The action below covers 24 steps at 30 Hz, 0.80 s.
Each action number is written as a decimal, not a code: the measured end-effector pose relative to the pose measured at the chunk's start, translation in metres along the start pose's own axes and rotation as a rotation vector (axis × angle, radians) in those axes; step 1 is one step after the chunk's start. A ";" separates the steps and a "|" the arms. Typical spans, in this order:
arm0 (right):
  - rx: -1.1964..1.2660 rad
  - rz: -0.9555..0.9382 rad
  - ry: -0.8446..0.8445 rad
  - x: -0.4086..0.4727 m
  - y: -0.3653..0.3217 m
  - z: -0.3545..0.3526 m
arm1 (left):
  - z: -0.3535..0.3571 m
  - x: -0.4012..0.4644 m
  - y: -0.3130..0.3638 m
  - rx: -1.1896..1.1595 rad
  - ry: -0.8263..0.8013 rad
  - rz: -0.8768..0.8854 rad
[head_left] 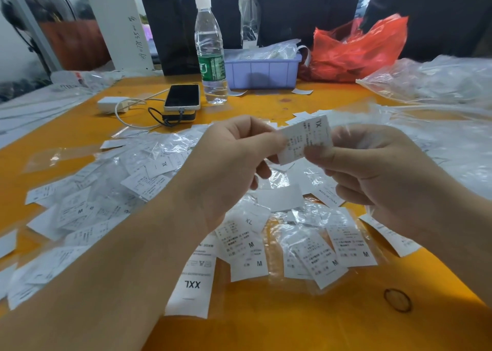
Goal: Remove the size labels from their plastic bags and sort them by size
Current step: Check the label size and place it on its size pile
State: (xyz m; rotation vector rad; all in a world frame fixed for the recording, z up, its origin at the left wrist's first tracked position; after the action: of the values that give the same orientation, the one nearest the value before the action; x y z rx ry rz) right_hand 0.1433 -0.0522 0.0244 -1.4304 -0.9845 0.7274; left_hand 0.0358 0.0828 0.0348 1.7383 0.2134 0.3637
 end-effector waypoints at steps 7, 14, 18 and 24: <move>0.128 0.020 -0.106 -0.001 0.000 0.006 | 0.005 -0.003 0.003 0.101 0.102 0.127; 0.101 0.013 -0.108 -0.002 0.001 0.010 | 0.012 -0.005 0.000 0.102 0.070 0.147; 0.109 0.050 -0.125 -0.002 0.000 0.010 | 0.010 -0.004 -0.001 0.054 0.058 0.112; 0.106 0.066 -0.121 -0.001 -0.002 0.005 | 0.002 -0.003 0.002 0.071 0.098 0.124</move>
State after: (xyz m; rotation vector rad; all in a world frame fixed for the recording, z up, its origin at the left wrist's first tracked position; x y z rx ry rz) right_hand 0.1377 -0.0510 0.0257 -1.3441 -0.9802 0.9103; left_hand 0.0336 0.0793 0.0362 1.8100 0.1916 0.5388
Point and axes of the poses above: each hand's wrist, its own x-axis towards the middle knuckle, its own z-axis out of the palm, y = z × x, the point moved 3 cm from there along x, towards the middle knuckle, and after that the axes turned 10 degrees about -y, right-handed, at the moved point
